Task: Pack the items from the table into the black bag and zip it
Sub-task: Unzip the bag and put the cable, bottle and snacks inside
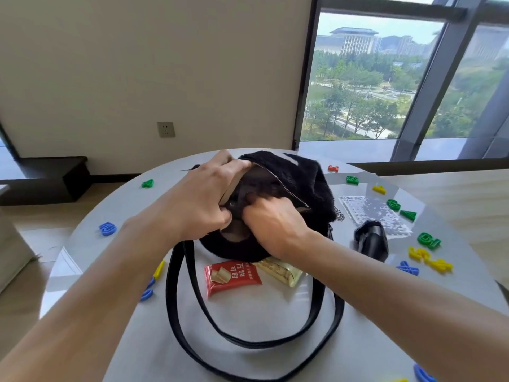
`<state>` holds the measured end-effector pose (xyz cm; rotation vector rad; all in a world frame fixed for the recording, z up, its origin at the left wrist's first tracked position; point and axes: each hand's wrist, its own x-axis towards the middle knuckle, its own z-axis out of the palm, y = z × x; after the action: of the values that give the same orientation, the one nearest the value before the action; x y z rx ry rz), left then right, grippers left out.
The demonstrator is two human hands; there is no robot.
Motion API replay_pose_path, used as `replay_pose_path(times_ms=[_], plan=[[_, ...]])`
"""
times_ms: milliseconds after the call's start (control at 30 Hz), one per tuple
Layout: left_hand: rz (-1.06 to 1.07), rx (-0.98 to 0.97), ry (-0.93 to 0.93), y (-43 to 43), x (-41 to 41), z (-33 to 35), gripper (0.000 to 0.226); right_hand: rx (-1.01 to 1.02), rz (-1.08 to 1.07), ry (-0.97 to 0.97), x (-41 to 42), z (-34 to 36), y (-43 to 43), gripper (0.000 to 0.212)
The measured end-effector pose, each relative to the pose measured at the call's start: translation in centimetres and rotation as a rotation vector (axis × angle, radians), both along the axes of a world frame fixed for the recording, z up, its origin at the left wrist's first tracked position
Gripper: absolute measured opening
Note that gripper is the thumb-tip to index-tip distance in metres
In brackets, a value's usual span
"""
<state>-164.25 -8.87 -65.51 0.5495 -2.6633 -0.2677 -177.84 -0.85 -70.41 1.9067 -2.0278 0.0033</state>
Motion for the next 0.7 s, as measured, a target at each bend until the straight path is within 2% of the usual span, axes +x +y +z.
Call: replay_pose_path(times_ms=[100,167,233,300,367,433,467,567,633,700], plan=[[0.013,-0.026,-0.034,-0.1,0.3,0.0,0.076,-0.091,0.118,-0.082,-0.2,1.5,3.5,0.01],[0.042,-0.062,-0.078,-0.1,0.6,0.3,0.061,-0.253,0.149,-0.204,-1.2,3.4,6.0,0.014],[0.077,-0.083,-0.114,0.1,0.8,0.7,0.039,-0.457,0.065,-0.34,-4.2,5.4,7.5,0.019],[0.092,-0.093,-0.102,0.5,0.7,1.1,0.024,-0.555,-0.15,-0.456,-9.2,7.0,8.4,0.023],[0.07,-0.107,-0.013,1.3,0.3,1.6,0.018,-0.413,-0.492,-0.49,-15.0,7.5,8.9,0.029],[0.033,-0.114,0.084,2.3,-0.3,2.1,0.015,-0.12,-0.814,-0.41,-19.5,5.9,9.3,0.047],[0.017,-0.115,0.117,2.8,-0.6,2.2,0.014,0.008,-0.902,-0.383,-21.0,4.6,9.4,0.053],[-0.025,-0.116,0.167,4.0,-1.5,2.1,0.013,0.222,-0.962,-0.365,-22.9,0.6,9.4,0.068],[-0.06,-0.118,0.18,4.6,-2.0,1.8,0.015,0.271,-0.973,-0.374,-23.2,-0.9,9.2,0.08],[-0.086,-0.114,0.194,5.0,-2.3,1.6,0.016,0.284,-0.971,-0.369,-23.3,-1.7,8.8,0.082]])
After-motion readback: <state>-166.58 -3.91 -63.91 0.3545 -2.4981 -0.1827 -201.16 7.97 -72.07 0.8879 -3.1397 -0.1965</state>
